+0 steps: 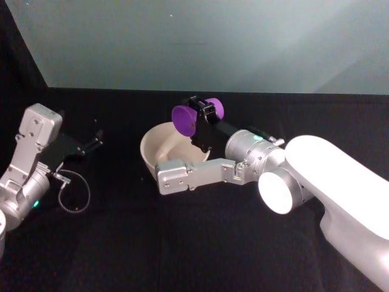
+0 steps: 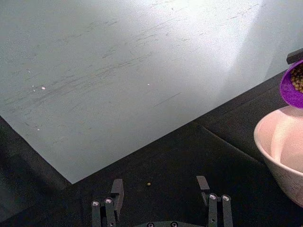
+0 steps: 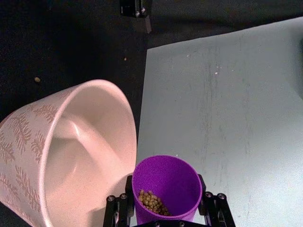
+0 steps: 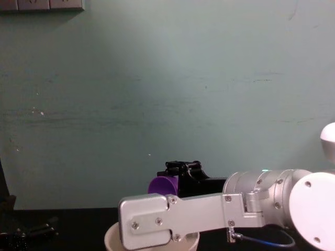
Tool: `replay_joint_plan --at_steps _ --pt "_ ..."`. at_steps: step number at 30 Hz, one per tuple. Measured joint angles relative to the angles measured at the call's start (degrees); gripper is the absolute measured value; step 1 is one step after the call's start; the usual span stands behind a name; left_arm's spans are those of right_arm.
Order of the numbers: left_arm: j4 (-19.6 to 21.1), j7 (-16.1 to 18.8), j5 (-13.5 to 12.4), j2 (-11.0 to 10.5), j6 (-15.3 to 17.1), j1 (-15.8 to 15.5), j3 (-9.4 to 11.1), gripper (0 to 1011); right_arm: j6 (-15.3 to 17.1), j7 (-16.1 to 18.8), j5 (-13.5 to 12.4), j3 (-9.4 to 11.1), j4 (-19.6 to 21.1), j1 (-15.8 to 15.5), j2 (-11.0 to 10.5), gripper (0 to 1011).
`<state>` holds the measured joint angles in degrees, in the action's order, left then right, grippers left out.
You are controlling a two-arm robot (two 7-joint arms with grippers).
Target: Pick up the cup and pour the mung beans from the cup into the bowl.
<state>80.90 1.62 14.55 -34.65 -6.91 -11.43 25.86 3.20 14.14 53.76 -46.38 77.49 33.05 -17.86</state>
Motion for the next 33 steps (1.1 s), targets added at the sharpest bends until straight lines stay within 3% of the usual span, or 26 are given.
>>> replay_joint_plan --at_steps 14,33 --pt "0.00 0.00 0.00 0.00 0.00 0.00 0.00 1000 0.72 -0.06 4.72 -1.40 -0.02 0.23 0.26 735" --pt "0.00 0.00 0.00 0.00 0.00 0.00 0.00 1000 1.17 0.54 7.39 -2.20 1.00 0.48 0.18 735"
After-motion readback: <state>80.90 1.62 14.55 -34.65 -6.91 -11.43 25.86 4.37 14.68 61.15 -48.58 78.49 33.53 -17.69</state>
